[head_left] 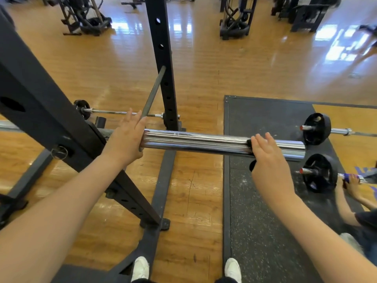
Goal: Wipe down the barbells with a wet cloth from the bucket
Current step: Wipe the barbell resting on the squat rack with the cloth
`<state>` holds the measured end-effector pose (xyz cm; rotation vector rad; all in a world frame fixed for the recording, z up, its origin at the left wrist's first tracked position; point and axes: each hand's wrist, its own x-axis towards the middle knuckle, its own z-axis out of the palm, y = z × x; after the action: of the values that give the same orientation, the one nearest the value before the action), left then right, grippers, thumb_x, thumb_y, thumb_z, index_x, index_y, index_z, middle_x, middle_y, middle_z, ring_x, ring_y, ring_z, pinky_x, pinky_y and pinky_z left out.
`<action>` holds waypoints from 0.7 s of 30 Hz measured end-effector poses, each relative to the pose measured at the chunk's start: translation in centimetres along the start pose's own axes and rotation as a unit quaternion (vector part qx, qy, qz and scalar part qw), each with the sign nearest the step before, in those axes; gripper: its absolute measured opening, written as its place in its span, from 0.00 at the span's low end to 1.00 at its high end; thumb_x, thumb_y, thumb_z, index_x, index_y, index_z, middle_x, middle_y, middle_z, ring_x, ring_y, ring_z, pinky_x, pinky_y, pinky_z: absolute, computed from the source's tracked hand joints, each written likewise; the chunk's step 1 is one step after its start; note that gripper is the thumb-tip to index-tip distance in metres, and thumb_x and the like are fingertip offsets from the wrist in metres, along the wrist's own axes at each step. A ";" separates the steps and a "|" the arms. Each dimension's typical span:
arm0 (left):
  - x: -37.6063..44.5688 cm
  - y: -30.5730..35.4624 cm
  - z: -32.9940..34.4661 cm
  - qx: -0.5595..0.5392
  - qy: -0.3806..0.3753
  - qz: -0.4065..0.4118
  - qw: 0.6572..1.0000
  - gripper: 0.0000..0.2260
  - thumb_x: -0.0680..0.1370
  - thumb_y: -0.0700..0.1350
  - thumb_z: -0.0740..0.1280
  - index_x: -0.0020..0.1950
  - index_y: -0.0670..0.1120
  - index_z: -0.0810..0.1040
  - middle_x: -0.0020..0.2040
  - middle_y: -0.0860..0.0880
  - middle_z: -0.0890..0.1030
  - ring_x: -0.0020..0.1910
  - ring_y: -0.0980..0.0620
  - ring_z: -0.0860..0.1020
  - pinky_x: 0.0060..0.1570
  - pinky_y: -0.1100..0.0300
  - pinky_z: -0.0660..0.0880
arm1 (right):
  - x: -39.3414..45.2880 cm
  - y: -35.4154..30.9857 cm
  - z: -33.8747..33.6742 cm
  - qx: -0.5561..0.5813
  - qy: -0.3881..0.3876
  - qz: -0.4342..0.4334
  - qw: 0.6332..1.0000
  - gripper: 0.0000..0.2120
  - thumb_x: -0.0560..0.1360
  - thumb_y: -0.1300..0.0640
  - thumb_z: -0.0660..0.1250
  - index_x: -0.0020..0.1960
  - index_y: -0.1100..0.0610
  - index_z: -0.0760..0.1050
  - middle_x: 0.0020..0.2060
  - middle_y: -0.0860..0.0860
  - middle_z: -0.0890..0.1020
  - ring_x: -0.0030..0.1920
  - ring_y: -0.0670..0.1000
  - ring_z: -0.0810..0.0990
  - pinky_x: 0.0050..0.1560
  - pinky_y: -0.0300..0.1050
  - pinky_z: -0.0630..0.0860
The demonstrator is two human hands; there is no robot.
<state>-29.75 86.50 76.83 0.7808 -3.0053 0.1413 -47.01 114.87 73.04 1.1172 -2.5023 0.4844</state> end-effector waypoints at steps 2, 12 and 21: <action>0.0 0.1 0.0 -0.008 0.000 -0.005 1.000 0.41 0.69 0.41 0.75 0.76 0.41 0.55 0.77 0.41 0.54 0.76 0.41 0.45 0.74 0.48 0.49 | 0.1 0.5 -0.6 -0.003 -0.009 0.009 1.000 0.28 0.61 0.82 0.66 0.61 0.72 0.73 0.58 0.66 0.77 0.64 0.69 0.71 0.63 0.61 0.65; -0.2 0.1 0.2 -0.041 0.006 -0.012 0.999 0.41 0.68 0.38 0.75 0.75 0.40 0.57 0.77 0.41 0.55 0.76 0.41 0.46 0.74 0.47 0.50 | -0.5 0.2 -0.9 0.010 -0.021 -0.004 1.000 0.29 0.61 0.82 0.67 0.61 0.71 0.73 0.59 0.64 0.77 0.62 0.66 0.74 0.63 0.57 0.62; 1.6 -0.1 -2.3 0.000 -0.145 0.005 0.989 0.45 0.69 0.44 0.75 0.77 0.40 0.51 0.78 0.42 0.51 0.77 0.43 0.44 0.73 0.52 0.49 | -0.5 -0.6 -0.4 0.012 -0.025 -0.003 1.000 0.30 0.62 0.81 0.67 0.64 0.71 0.71 0.62 0.65 0.75 0.65 0.66 0.71 0.64 0.59 0.60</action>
<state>-31.02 85.83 79.18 0.8538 -3.2811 0.0280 -46.16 114.98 73.23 1.1595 -2.5406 0.4927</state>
